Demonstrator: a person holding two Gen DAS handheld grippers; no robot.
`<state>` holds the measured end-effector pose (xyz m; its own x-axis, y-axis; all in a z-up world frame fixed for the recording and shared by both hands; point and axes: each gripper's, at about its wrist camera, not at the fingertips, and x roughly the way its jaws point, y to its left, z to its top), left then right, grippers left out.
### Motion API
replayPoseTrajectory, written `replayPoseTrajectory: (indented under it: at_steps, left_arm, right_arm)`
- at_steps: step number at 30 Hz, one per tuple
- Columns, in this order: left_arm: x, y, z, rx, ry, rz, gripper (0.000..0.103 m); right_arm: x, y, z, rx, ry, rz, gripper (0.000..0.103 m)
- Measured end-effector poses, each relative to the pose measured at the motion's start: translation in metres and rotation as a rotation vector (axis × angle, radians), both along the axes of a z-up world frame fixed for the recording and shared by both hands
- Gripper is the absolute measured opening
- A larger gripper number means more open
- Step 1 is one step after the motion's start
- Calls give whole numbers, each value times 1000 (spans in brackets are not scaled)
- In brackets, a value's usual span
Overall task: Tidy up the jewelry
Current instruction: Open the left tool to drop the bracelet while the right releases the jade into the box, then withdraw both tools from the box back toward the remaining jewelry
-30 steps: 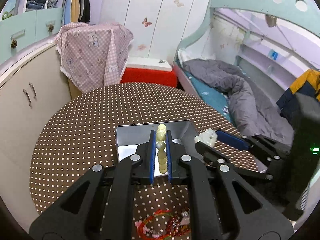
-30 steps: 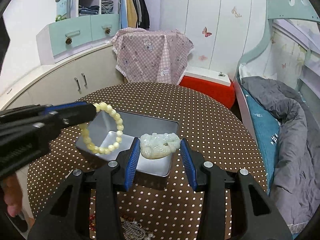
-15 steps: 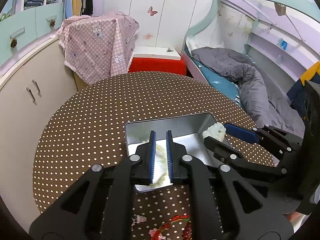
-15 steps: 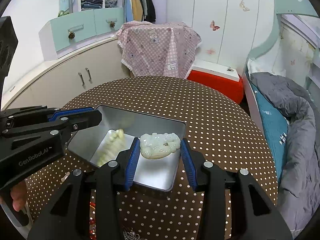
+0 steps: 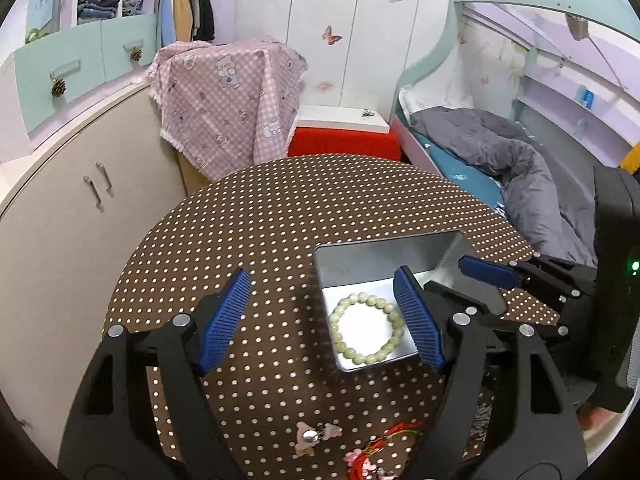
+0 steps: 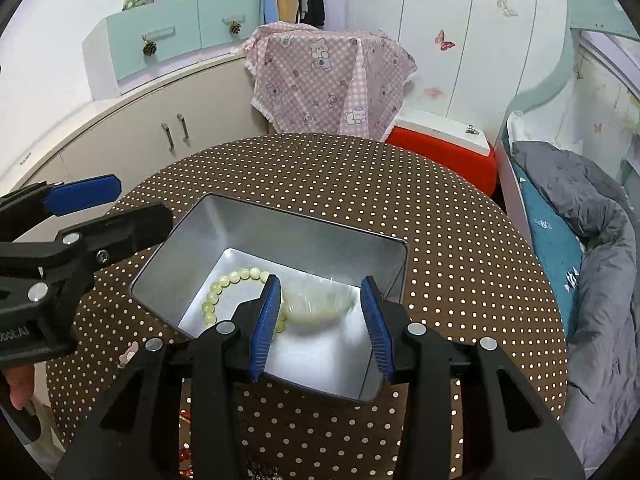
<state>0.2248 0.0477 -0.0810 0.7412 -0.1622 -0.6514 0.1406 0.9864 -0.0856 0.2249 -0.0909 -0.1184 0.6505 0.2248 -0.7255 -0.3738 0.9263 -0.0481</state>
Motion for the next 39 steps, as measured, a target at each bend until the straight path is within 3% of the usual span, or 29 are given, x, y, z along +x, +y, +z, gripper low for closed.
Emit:
replayPoseTrajectory:
  at_steps: [18,26,28,35,39]
  left_arm:
    - [-20,12,-3,1,8,30,74]
    - [-37,19,-4,5,12,45,74]
    - [-43,22,-7,7,23,51,80]
    - [-57,36,-20,-5,57,83,88]
    - [-61,39,-32,3,91,80,90]
  right_arm:
    - [-20,-3,12,6,-26,-18,39]
    - [-41,-2,19,22,-51,-14,51]
    - [-47,-2,20,28,-55,-14,56]
    - [-65,-1,16,30,-50,-25,76]
    - [-72,0,11,30,-37,-26,83]
